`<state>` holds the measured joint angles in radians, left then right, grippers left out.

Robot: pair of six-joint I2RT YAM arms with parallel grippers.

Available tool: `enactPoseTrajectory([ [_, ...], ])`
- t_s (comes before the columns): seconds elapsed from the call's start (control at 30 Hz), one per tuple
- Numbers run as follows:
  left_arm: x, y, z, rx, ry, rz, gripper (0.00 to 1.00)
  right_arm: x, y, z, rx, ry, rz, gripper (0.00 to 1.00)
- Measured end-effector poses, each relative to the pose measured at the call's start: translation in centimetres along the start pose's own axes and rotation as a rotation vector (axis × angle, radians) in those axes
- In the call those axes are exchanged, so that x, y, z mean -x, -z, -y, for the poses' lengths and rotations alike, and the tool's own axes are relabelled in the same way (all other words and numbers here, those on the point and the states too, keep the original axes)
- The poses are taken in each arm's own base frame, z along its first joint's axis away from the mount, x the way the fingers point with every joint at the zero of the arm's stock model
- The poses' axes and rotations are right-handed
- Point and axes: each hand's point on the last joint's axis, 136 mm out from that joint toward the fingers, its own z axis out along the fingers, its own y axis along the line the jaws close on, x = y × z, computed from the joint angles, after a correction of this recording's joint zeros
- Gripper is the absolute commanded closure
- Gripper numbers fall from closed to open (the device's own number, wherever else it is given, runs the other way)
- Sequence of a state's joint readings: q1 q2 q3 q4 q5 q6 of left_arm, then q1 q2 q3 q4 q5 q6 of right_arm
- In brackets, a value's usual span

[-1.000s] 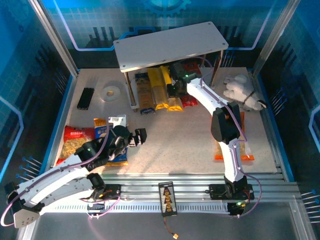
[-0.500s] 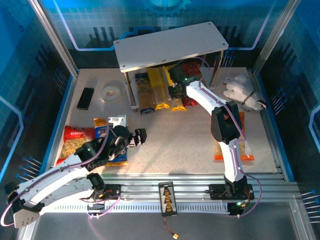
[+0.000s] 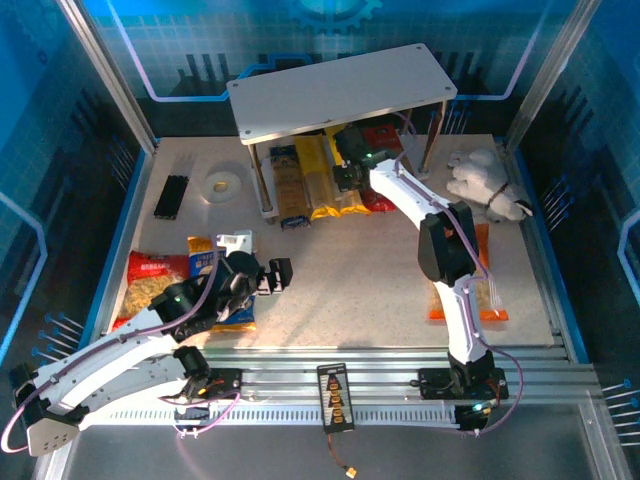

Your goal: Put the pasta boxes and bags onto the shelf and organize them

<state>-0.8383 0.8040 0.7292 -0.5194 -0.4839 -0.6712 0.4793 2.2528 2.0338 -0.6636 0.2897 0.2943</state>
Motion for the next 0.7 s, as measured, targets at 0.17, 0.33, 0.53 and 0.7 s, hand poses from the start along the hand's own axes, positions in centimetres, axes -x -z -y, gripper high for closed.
enactPoseTrajectory([
  [0.17,0.1,0.1,0.0,0.001,0.001,0.004,0.05,0.4,-1.0,0.0,-0.015,0.015,0.004,0.56],
  [0.33,0.2,0.2,-0.3,0.010,-0.001,0.009,0.06,1.7,-0.9,-0.2,-0.011,0.009,0.050,0.36],
  [0.53,0.2,0.3,-0.4,0.016,-0.001,0.011,0.06,2.1,-0.9,-0.4,-0.001,0.002,0.068,0.27],
  [0.7,0.4,0.3,-0.6,0.026,-0.001,0.021,0.06,0.5,0.6,-0.2,0.029,-0.012,0.075,0.27],
])
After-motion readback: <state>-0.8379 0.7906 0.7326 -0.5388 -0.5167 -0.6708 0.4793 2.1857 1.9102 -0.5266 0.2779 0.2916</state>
